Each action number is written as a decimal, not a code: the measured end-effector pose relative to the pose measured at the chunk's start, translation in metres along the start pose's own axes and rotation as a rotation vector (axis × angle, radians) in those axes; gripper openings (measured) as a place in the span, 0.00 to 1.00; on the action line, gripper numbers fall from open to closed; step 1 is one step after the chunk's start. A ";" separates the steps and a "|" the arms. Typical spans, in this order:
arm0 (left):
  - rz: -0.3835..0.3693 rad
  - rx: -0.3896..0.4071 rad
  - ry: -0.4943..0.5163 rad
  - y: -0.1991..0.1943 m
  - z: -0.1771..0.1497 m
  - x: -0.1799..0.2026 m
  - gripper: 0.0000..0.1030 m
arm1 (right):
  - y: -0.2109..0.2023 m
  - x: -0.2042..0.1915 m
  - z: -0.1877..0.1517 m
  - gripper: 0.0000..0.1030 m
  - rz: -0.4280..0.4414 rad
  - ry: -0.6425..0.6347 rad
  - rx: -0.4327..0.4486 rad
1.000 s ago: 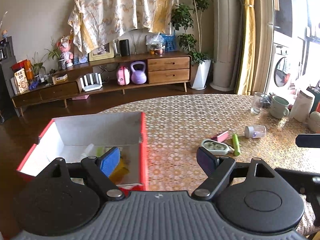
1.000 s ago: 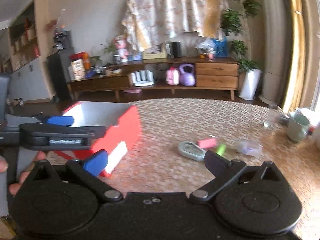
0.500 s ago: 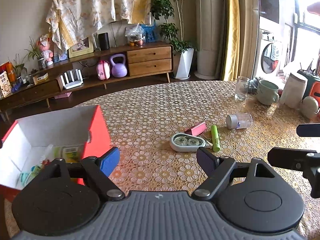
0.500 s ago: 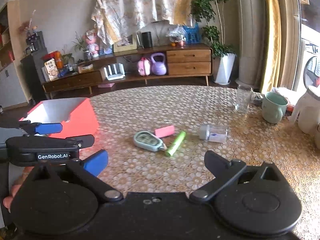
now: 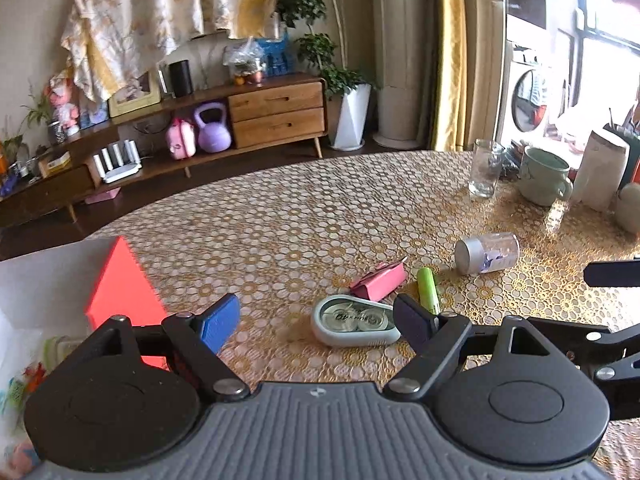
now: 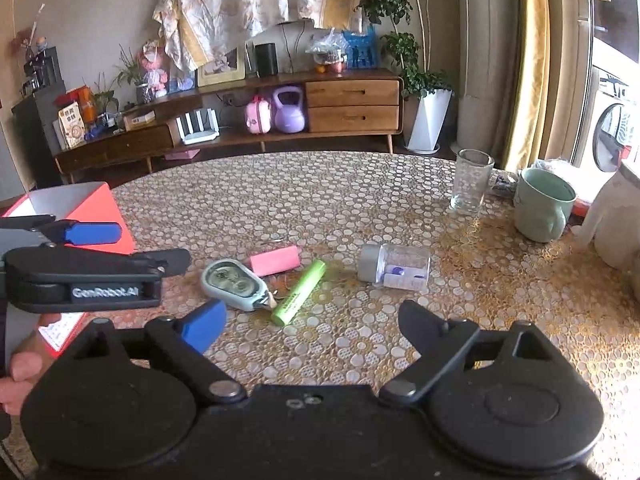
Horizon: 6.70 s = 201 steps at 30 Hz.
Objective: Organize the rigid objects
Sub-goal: 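Move both tools back toward the highlighter, eraser and tape on the table, then grasp the green highlighter with the right tool while the left tool grasps the pale blue tape roller, then carry the highlighter and tape roller over the red box with both tools, then open the right tool to drop the highlighter while the left tool releases the tape roller, then move both tools back toward the pink binder clip and purple-ball jar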
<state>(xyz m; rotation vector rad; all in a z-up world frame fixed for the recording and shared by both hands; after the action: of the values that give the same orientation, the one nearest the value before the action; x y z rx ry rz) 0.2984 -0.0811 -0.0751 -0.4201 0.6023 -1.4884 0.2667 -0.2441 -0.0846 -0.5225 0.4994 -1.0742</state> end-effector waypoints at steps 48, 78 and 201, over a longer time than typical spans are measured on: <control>-0.266 -0.027 0.039 0.100 -0.029 0.007 0.85 | 0.126 0.021 0.016 0.15 0.050 0.099 -0.153; -0.238 0.035 -0.008 -0.037 -0.041 -0.016 0.85 | -0.012 -0.036 0.000 0.15 0.107 0.039 -0.064; 0.164 -0.103 -0.158 -0.079 -0.017 -0.301 0.85 | 0.003 -0.322 0.042 0.73 0.382 -0.379 -0.083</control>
<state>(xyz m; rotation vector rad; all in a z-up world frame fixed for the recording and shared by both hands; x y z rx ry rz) 0.2313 0.2156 -0.0064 -0.5501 0.5748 -1.2586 0.1685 0.0571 -0.0133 -0.6565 0.2929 -0.5724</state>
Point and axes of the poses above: each gripper's, at about its wrist camera, not at the fingertips, and y roughly the way its jaws point, x to its right, z to its top, the point moved 1 cm from there along y, roughly the way its jaws point, and after that the axes turned 4 degrees about z, right-handed, at the moved point
